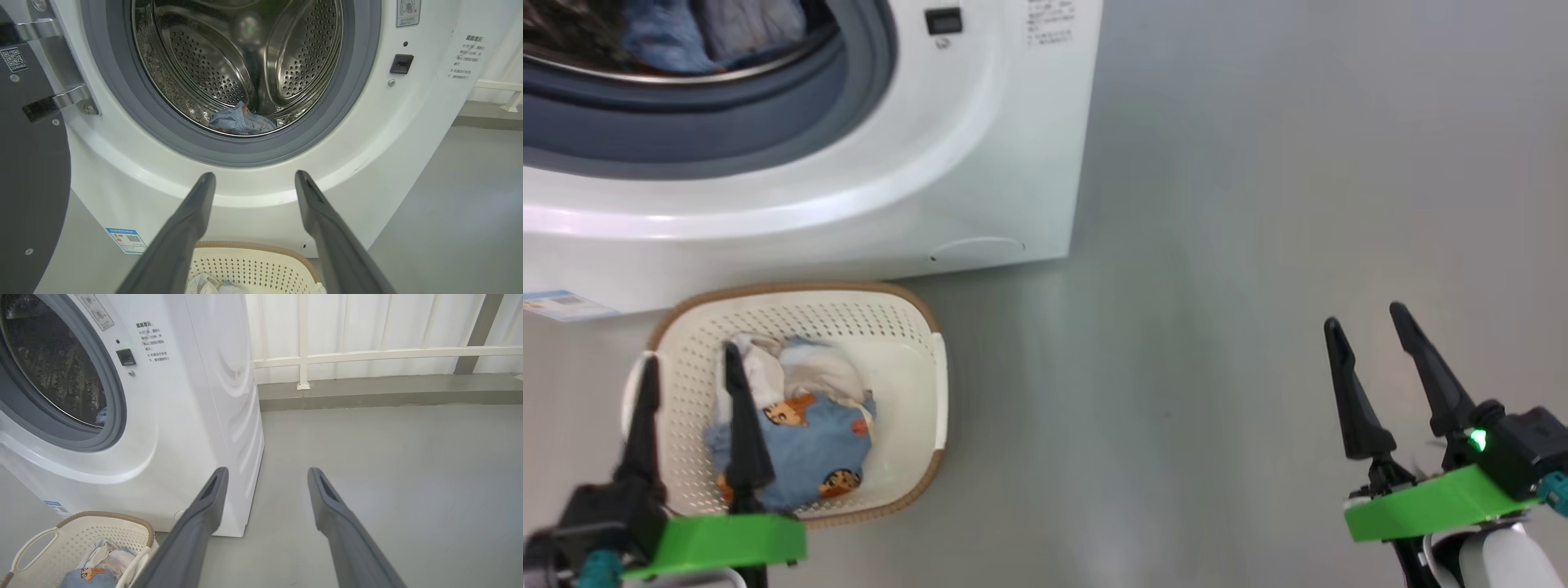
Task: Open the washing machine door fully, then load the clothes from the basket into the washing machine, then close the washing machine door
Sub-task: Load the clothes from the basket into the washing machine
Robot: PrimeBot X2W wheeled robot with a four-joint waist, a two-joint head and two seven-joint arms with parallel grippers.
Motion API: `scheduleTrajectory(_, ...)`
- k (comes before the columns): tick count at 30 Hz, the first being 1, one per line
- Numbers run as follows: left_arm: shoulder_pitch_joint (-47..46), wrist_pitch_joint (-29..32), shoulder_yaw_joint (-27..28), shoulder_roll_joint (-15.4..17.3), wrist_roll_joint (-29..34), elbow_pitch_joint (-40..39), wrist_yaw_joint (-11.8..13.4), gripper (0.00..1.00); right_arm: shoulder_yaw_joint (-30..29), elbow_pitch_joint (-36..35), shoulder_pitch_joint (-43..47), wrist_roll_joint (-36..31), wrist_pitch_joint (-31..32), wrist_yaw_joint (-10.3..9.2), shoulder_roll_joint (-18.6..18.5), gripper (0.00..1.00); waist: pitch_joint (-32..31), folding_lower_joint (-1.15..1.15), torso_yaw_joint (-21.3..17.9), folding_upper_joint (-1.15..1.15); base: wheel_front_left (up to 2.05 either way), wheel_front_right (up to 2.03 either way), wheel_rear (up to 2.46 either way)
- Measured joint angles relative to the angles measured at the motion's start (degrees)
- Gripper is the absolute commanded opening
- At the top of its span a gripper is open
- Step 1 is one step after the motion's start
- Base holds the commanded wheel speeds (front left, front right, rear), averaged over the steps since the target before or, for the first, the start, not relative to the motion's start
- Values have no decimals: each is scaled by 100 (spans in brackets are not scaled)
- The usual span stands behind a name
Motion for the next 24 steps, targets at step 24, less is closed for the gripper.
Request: scheduleTrajectory(24, 698, -10, -264, -287, 59, 628, -592, 100, 10, 15, 903, -133, 156, 0, 225, 100, -1334, 0, 178, 0, 0, 0, 0)
